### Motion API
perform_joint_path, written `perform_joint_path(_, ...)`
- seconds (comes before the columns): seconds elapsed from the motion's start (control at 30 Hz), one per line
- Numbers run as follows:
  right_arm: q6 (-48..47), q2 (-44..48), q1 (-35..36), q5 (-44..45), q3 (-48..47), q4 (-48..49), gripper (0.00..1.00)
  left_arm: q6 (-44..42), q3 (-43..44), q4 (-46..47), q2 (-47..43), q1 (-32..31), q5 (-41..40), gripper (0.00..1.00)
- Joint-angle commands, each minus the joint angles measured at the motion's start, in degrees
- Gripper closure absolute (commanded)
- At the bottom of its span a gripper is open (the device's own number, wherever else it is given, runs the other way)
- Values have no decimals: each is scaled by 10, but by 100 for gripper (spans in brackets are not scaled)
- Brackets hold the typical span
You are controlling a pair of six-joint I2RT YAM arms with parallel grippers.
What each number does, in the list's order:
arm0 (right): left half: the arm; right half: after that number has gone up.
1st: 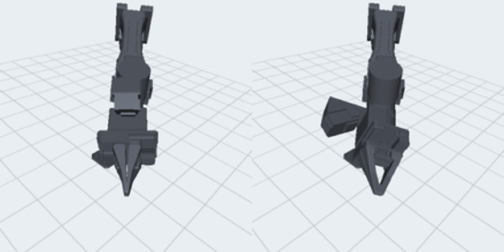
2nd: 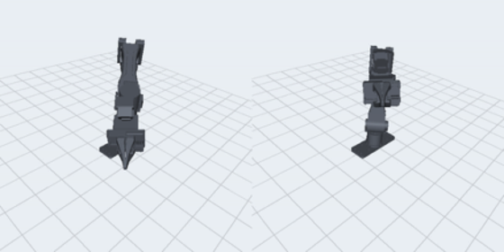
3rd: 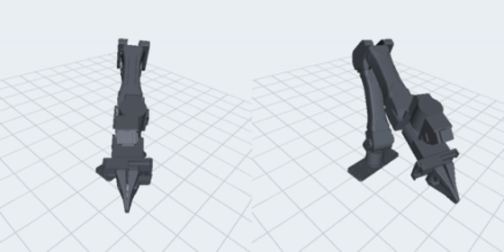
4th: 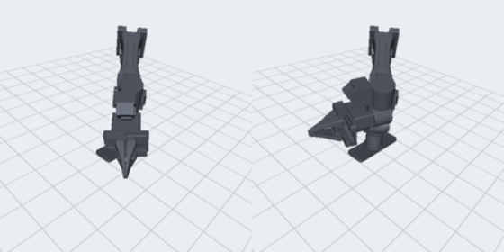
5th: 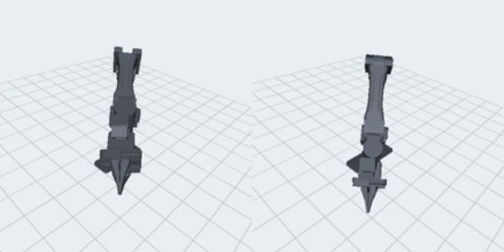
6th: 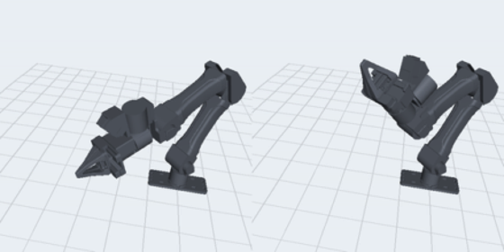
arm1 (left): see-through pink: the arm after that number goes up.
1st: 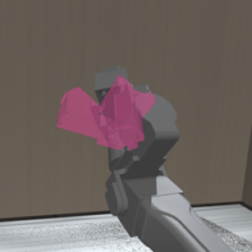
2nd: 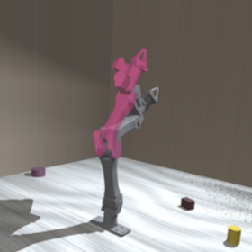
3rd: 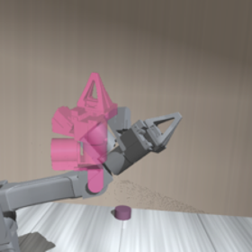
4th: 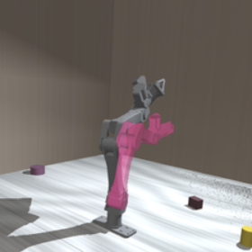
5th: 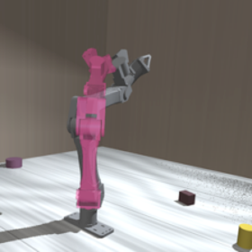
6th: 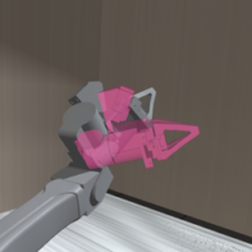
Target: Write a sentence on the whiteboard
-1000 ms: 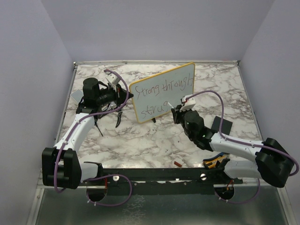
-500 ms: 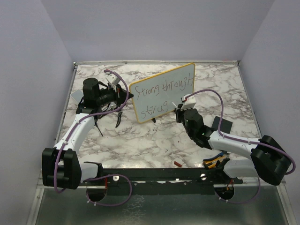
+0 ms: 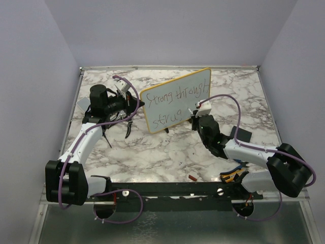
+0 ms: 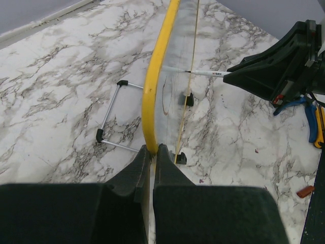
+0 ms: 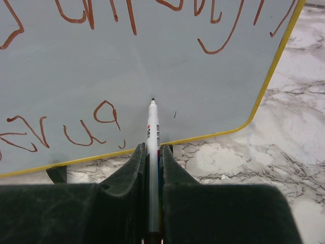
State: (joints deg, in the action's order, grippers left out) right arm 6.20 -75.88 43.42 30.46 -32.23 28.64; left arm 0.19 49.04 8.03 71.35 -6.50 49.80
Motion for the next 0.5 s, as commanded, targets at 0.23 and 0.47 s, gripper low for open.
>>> perform_joint_path(0.23, -11, -2, -1, -67, -14, 20, 99, -17, -8, 7, -6, 1, -7, 100)
perform_joint_path(0.47, 18, -25, -1, -79, -1, 6, 100, -17, -8, 7, -5, 1, -7, 100)
